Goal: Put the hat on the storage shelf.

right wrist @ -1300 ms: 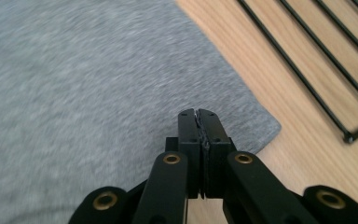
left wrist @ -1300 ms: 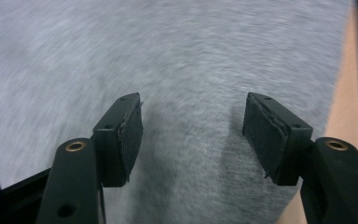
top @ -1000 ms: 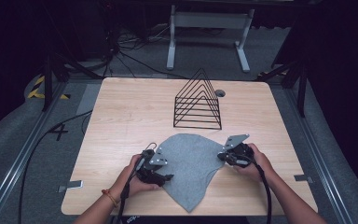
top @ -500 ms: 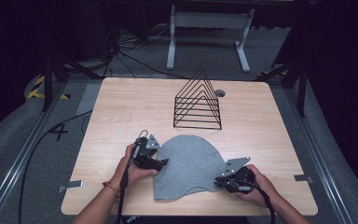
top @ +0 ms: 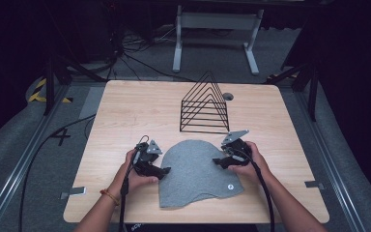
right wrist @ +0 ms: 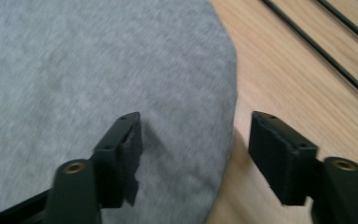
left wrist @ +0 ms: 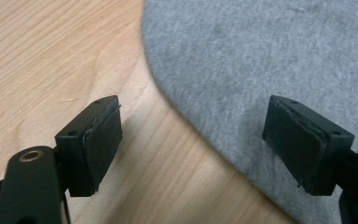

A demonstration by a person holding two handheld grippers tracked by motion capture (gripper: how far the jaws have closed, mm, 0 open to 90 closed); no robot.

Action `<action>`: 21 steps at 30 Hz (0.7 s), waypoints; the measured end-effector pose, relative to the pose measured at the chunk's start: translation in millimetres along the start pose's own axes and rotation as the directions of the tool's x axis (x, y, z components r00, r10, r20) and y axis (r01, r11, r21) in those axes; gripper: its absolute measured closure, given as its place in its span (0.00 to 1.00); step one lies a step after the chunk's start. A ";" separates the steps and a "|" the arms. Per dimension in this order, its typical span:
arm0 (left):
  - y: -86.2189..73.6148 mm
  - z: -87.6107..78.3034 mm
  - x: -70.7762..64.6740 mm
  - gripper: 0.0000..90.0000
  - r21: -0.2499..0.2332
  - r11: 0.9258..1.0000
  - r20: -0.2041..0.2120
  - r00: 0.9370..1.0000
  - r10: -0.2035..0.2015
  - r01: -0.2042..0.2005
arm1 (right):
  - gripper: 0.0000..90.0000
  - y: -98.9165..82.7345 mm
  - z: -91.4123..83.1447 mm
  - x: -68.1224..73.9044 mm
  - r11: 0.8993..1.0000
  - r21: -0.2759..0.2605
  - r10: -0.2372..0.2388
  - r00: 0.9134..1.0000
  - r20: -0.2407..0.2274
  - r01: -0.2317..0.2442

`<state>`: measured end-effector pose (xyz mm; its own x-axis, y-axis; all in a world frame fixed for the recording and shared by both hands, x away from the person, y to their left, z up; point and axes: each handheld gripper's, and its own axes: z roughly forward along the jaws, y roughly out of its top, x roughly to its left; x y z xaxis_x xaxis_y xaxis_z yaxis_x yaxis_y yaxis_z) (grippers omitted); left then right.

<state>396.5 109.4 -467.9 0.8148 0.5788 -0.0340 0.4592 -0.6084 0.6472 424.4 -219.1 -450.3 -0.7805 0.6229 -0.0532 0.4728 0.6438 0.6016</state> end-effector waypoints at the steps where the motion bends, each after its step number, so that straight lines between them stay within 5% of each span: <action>1: 0.4 0.3 -1.0 0.22 0.001 1.000 0.001 1.000 0.005 -0.005 | 0.34 1.9 2.8 -2.1 1.000 -0.004 0.007 1.000 0.009 -0.007; 4: 3.1 2.1 -3.2 0.22 0.005 1.000 0.000 1.000 0.008 -0.008 | 0.41 1.1 7.7 -9.0 0.999 -0.052 0.009 0.999 -0.042 -0.011; 8: 7.4 1.9 -4.6 0.25 0.024 1.000 -0.007 1.000 -0.002 0.003 | 0.50 3.0 7.8 -8.8 0.999 -0.048 -0.004 0.998 -0.056 0.001; 11: 10.4 1.0 -2.6 0.42 0.025 1.000 0.000 1.000 -0.006 0.006 | 0.67 6.1 4.8 -2.6 1.000 -0.014 -0.004 0.998 -0.057 0.003; 15: 15.4 1.2 5.0 0.63 0.036 0.999 0.009 1.000 -0.013 0.012 | 0.75 6.7 3.7 -0.4 0.999 -0.005 0.038 0.998 -0.049 -0.038; 21: 20.9 7.7 16.4 0.80 0.003 0.999 0.068 0.996 -0.050 0.050 | 0.92 2.2 2.8 -0.7 0.996 -0.025 0.077 0.991 -0.112 -0.080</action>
<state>422.2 102.0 -460.7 0.8130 0.5703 -0.1177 0.5002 -0.5803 0.6427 427.1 -216.9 -451.1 -0.7826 0.6170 0.0830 0.5238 0.5806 0.6233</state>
